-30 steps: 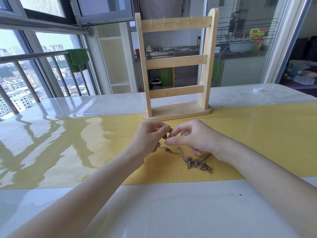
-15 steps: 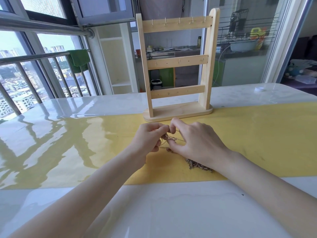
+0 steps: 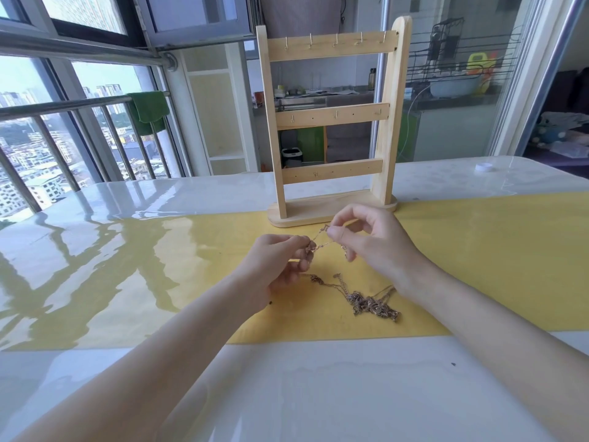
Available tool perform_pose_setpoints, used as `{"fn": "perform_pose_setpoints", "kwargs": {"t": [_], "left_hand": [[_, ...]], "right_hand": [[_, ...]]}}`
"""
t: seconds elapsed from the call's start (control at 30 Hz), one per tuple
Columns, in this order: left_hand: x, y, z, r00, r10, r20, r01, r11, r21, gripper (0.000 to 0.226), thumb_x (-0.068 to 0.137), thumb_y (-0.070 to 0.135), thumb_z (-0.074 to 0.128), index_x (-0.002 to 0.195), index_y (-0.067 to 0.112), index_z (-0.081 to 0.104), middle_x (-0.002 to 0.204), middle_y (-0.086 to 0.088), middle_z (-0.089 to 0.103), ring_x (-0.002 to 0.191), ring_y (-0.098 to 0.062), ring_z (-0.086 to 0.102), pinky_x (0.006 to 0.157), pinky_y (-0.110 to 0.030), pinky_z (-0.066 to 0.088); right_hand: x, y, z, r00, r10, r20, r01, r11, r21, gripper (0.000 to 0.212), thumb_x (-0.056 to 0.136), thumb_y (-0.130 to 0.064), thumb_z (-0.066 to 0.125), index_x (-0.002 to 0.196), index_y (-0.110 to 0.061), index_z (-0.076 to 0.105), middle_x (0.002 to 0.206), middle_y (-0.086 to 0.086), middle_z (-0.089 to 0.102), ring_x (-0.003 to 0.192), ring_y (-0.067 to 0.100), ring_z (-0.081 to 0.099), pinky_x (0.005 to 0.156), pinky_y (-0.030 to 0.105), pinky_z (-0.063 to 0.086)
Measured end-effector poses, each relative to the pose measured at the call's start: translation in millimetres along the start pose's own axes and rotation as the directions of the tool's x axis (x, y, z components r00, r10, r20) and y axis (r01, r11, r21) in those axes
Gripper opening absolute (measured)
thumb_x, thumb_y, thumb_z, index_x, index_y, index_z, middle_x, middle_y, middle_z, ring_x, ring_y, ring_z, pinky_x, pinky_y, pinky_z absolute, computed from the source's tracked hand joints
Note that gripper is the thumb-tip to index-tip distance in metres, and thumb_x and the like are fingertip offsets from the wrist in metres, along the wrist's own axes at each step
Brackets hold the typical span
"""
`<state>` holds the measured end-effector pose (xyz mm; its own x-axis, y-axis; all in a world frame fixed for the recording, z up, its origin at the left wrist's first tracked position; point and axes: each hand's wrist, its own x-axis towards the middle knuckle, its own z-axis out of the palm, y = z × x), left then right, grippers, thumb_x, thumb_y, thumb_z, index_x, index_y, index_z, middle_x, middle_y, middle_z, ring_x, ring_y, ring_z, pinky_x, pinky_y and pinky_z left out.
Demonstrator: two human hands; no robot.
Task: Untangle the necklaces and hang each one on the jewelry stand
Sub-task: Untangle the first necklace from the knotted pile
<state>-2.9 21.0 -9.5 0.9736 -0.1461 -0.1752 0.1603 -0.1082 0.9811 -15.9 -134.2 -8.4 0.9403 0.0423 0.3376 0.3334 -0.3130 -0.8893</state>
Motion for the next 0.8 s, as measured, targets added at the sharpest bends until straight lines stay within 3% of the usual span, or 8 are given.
{"fn": "perform_pose_setpoints", "kwargs": {"t": [0.17,0.3,0.43,0.57,0.63,0.8], "left_hand": [[-0.3,1.2,-0.5,0.999,-0.032,0.037,0.033,0.998,-0.044,0.014,0.094,0.019,0.057,0.087,0.011,0.066,0.058,0.004,0.057,0.051,-0.007,0.056,0.041,-0.015,0.04],[-0.2,2.2,-1.5,0.988,-0.041,0.152,0.064,0.987,-0.148,0.017,0.092,0.022,0.061,0.103,0.01,0.061,0.066,0.001,0.062,0.058,-0.008,0.061,0.046,-0.016,0.045],[-0.8,1.7,-0.1,0.963,0.047,0.267,-0.005,0.988,-0.156,0.017,0.083,0.019,0.068,0.096,0.015,0.058,0.08,-0.002,0.063,0.07,-0.01,0.061,0.058,-0.017,0.049],[1.1,-2.0,1.9,0.96,0.122,0.253,-0.11,0.992,-0.064,0.015,0.08,0.007,0.071,0.087,0.015,0.061,0.08,-0.001,0.062,0.068,-0.011,0.053,0.068,-0.021,0.047],[1.3,-2.8,3.3,0.959,0.154,0.237,-0.152,0.988,-0.025,0.012,0.081,0.005,0.07,0.082,0.014,0.062,0.077,-0.001,0.06,0.062,-0.011,0.048,0.066,-0.02,0.046],[1.1,-3.5,3.5,0.961,0.203,0.187,-0.205,0.979,-0.013,0.008,0.088,0.011,0.065,0.08,0.012,0.066,0.07,0.002,0.065,0.068,-0.005,0.059,0.061,-0.015,0.049]], "right_hand": [[-0.6,-2.4,-2.1,0.991,0.103,0.081,-0.122,0.955,0.272,0.015,0.092,-0.004,0.055,0.079,-0.011,0.054,0.07,0.003,0.069,0.069,0.008,0.062,0.063,0.02,0.048],[0.1,-5.9,-4.6,0.987,0.146,0.066,-0.16,0.902,0.4,0.013,0.092,-0.004,0.054,0.08,-0.01,0.054,0.063,0.004,0.062,0.061,0.015,0.059,0.055,0.022,0.044],[0.1,-7.2,-5.9,0.985,0.166,0.054,-0.173,0.88,0.443,0.013,0.093,-0.004,0.053,0.081,-0.01,0.053,0.062,0.003,0.062,0.054,0.014,0.055,0.051,0.022,0.04],[1.3,-6.8,-6.8,0.98,0.19,0.063,-0.197,0.86,0.47,0.011,0.094,-0.006,0.053,0.084,-0.011,0.052,0.07,0.007,0.067,0.052,0.014,0.054,0.052,0.024,0.036],[1.5,-6.4,-7.3,0.978,0.2,0.065,-0.206,0.841,0.5,0.012,0.094,-0.007,0.053,0.083,-0.012,0.053,0.072,0.007,0.068,0.05,0.014,0.053,0.054,0.026,0.035],[1.6,-6.4,-8.2,0.973,0.216,0.08,-0.224,0.806,0.547,0.012,0.093,-0.005,0.052,0.083,-0.011,0.051,0.075,0.009,0.07,0.049,0.014,0.053,0.057,0.028,0.033]]}}
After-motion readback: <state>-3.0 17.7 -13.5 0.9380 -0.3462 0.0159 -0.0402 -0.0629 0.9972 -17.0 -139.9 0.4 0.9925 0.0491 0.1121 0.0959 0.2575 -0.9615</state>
